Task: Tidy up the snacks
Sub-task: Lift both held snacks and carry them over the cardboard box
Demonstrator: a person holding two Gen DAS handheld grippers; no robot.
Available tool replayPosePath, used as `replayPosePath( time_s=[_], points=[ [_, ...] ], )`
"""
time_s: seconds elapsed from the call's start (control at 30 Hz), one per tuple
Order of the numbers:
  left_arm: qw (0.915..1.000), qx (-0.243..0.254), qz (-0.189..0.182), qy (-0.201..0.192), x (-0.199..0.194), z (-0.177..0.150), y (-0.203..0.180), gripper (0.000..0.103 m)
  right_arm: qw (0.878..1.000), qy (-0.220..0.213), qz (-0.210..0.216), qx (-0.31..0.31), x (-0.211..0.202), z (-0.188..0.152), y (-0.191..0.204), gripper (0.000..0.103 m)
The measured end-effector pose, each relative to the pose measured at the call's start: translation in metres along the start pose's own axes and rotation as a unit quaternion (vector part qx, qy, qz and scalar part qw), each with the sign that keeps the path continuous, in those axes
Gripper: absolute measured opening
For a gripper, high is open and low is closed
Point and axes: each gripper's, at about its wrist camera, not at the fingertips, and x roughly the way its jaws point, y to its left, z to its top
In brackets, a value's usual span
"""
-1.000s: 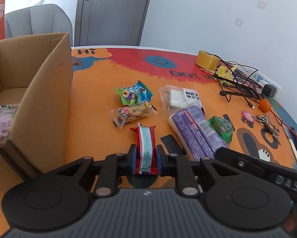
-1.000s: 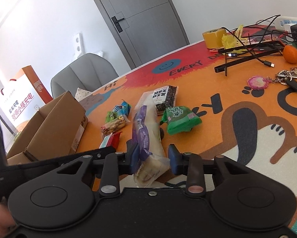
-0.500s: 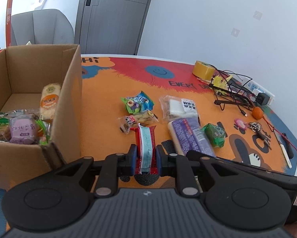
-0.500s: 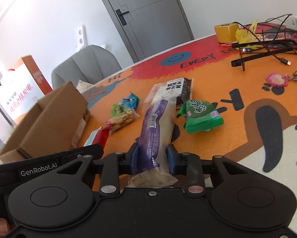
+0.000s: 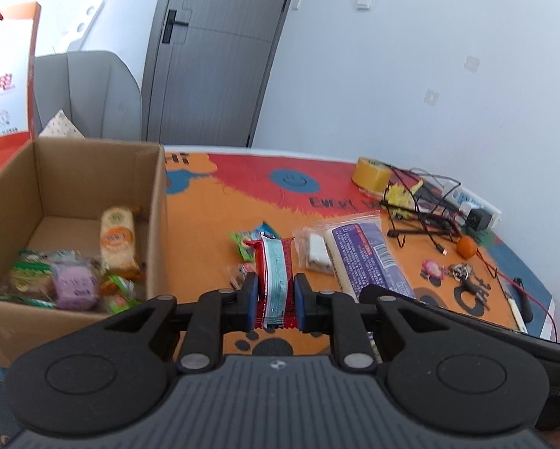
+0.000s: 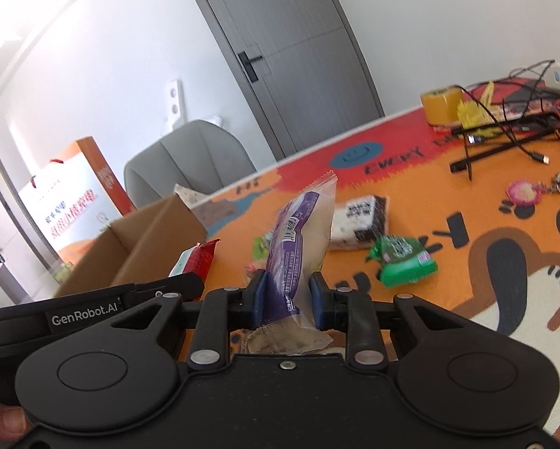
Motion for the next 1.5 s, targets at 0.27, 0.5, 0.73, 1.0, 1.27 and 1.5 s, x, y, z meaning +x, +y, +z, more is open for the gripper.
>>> replayPosePath(
  time_s=[0.27, 0.5, 0.73, 1.0, 1.27, 1.5],
  points=[
    [0.9995, -0.003, 0.008, -0.030, -0.025, 0.013, 0.010, 0.019, 1.000, -0.019, 0.014, -0.007, -0.006, 0.011, 0.020, 0.025],
    [0.9987, -0.008, 0.018, -0.047, -0.038, 0.021, 0.022, 0.019, 0.999, -0.031, 0.027, -0.013, -0.005, 0.019, 0.036, 0.025],
    [0.9972, -0.023, 0.035, -0.062, -0.048, 0.029, 0.042, 0.019, 0.998, -0.032, 0.042, -0.023, 0.000, 0.023, 0.056, 0.025],
    [0.9953, -0.039, 0.056, -0.069, -0.053, 0.036, 0.068, 0.019, 0.998, -0.026, 0.057, -0.033, 0.015, 0.025, 0.078, 0.025],
    [0.9930, -0.059, 0.075, -0.069, -0.050, 0.043, 0.100, 0.019, 0.996, -0.016, 0.072, -0.043, 0.033, 0.029, 0.100, 0.025],
    [0.9911, -0.077, 0.089, -0.061, -0.040, 0.046, 0.126, 0.019, 0.995, -0.003, 0.082, -0.049, 0.054, 0.030, 0.116, 0.025]
  ],
)
